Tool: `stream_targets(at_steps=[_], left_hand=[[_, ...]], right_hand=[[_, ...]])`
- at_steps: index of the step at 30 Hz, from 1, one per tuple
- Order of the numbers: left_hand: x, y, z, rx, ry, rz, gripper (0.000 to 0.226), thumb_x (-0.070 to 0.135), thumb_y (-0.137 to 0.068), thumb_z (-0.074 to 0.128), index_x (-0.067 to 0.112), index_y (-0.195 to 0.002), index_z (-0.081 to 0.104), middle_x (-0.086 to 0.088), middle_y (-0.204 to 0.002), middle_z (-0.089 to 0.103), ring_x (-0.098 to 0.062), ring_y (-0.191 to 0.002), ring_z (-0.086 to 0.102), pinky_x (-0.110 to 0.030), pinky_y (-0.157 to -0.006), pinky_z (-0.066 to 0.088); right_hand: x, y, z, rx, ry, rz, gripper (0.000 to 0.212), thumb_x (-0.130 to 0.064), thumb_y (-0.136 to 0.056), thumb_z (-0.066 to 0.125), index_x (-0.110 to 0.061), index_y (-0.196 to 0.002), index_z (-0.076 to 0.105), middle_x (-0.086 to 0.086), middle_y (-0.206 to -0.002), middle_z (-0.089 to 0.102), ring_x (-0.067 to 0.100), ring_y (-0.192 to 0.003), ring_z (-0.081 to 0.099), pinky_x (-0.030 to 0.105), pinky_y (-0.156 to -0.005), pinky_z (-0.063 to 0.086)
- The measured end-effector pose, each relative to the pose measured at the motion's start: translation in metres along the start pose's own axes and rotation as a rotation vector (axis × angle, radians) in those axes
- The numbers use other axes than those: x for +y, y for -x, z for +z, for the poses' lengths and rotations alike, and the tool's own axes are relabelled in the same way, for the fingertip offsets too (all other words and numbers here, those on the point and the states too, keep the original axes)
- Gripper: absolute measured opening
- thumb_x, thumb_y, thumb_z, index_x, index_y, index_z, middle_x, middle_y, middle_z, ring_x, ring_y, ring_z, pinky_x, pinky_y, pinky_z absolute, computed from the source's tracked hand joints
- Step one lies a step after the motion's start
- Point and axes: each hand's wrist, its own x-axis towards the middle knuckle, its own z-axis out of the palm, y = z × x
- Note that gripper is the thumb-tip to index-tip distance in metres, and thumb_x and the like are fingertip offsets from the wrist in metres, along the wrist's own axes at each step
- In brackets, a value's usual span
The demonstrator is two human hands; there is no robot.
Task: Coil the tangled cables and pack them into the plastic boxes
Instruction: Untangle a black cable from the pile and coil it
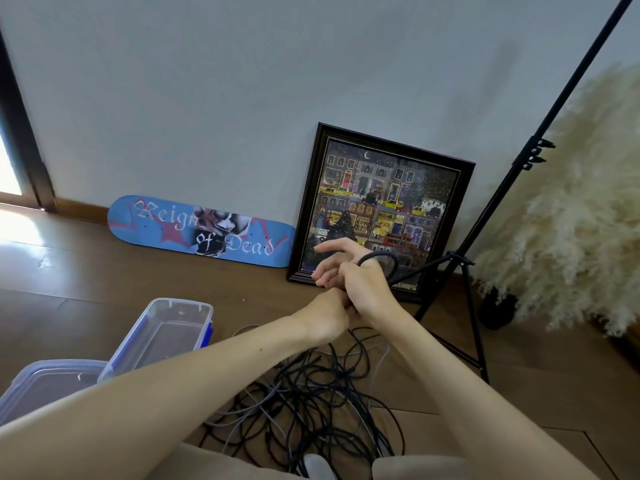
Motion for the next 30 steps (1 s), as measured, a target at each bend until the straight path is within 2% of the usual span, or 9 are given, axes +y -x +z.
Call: stream_targets(at_steps=[2,5,7,11,16,20,23,26,30], left_hand=[[-0.001,-0.002,-0.003,-0.004,0.038,0.014,0.03,0.001,-0.098,0.038,-0.014,-0.121,0.048,-0.031,-0.118,0.055,-0.04,-0.112,0.052,-0.026,-0.067,0.035],[0.002,0.001,-0.011,-0.088,0.075,0.009,0.027,0.003,-0.096,0.044,-0.014,-0.114,0.054,-0.014,-0.079,0.058,-0.022,-0.067,0.059,-0.02,-0.05,0.04],[-0.002,0.002,-0.014,-0.181,0.116,-0.023,0.026,0.01,-0.097,0.045,-0.002,-0.116,0.057,-0.003,-0.065,0.055,-0.011,-0.054,0.055,-0.018,-0.059,0.045],[-0.014,0.001,-0.018,-0.226,-0.046,0.092,0.025,0.009,-0.099,0.041,0.004,-0.12,0.054,0.001,-0.07,0.058,-0.013,-0.067,0.06,-0.023,-0.077,0.046],[-0.013,-0.003,-0.032,0.131,-0.686,0.456,0.03,0.004,-0.092,0.045,0.016,-0.117,0.056,0.001,-0.103,0.057,-0.021,-0.093,0.058,-0.034,-0.072,0.047],[-0.011,-0.001,-0.054,0.189,-0.376,0.541,0.008,0.012,-0.092,0.056,0.013,-0.099,0.06,0.016,-0.082,0.052,-0.007,-0.079,0.052,-0.028,-0.071,0.043],[-0.003,0.001,-0.057,0.17,-0.195,0.452,0.022,0.019,-0.087,0.065,0.021,-0.095,0.045,0.003,-0.08,0.061,-0.006,-0.071,0.056,-0.025,-0.068,0.046],[-0.006,0.0,-0.059,0.102,-0.125,0.355,0.031,0.027,-0.083,0.07,0.02,-0.098,0.045,0.002,-0.071,0.057,0.0,-0.058,0.048,-0.016,-0.058,0.037],[-0.022,-0.004,-0.064,0.06,0.088,0.223,0.01,0.023,-0.09,0.062,0.018,-0.087,0.053,0.003,-0.06,0.06,-0.004,-0.056,0.052,-0.02,-0.064,0.04]], right_hand=[[0.002,0.0,0.002,0.011,0.128,-0.036,0.058,0.019,-0.08,0.022,-0.023,-0.091,0.061,0.013,-0.079,0.062,0.023,-0.071,0.058,0.033,-0.069,0.046],[0.008,-0.002,-0.004,0.062,0.258,-0.067,0.059,0.018,-0.076,0.024,-0.023,-0.091,0.063,0.011,-0.09,0.06,0.02,-0.076,0.057,0.033,-0.068,0.047],[0.01,-0.003,-0.012,0.099,0.347,-0.081,0.056,0.017,-0.078,0.025,-0.019,-0.096,0.063,0.01,-0.094,0.059,0.023,-0.081,0.057,0.033,-0.07,0.048],[0.015,-0.005,-0.024,0.179,0.403,-0.053,0.047,0.014,-0.088,0.027,-0.018,-0.096,0.061,0.004,-0.09,0.055,0.018,-0.076,0.054,0.038,-0.074,0.048],[0.018,-0.005,-0.024,0.141,0.546,0.015,0.031,-0.005,-0.099,0.033,-0.022,-0.102,0.059,0.002,-0.075,0.056,0.016,-0.062,0.055,0.037,-0.061,0.05],[0.009,-0.004,-0.015,0.026,0.322,0.097,0.032,-0.02,-0.104,0.035,-0.008,-0.079,0.051,0.003,-0.045,0.043,0.007,-0.03,0.035,0.025,-0.039,0.03],[0.009,-0.003,-0.016,-0.086,0.154,0.296,0.045,-0.036,-0.104,0.036,-0.011,-0.067,0.042,-0.001,-0.04,0.032,0.01,-0.03,0.023,0.022,-0.038,0.018],[0.006,-0.002,-0.02,-0.09,-0.001,0.405,0.058,-0.054,-0.1,0.032,-0.009,-0.077,0.059,-0.003,-0.038,0.028,0.01,-0.032,0.019,0.02,-0.04,0.014],[0.008,-0.006,-0.031,-0.007,-0.049,0.453,0.066,-0.064,-0.096,0.025,-0.011,-0.068,0.052,-0.005,-0.04,0.027,0.01,-0.033,0.018,0.021,-0.039,0.015]])
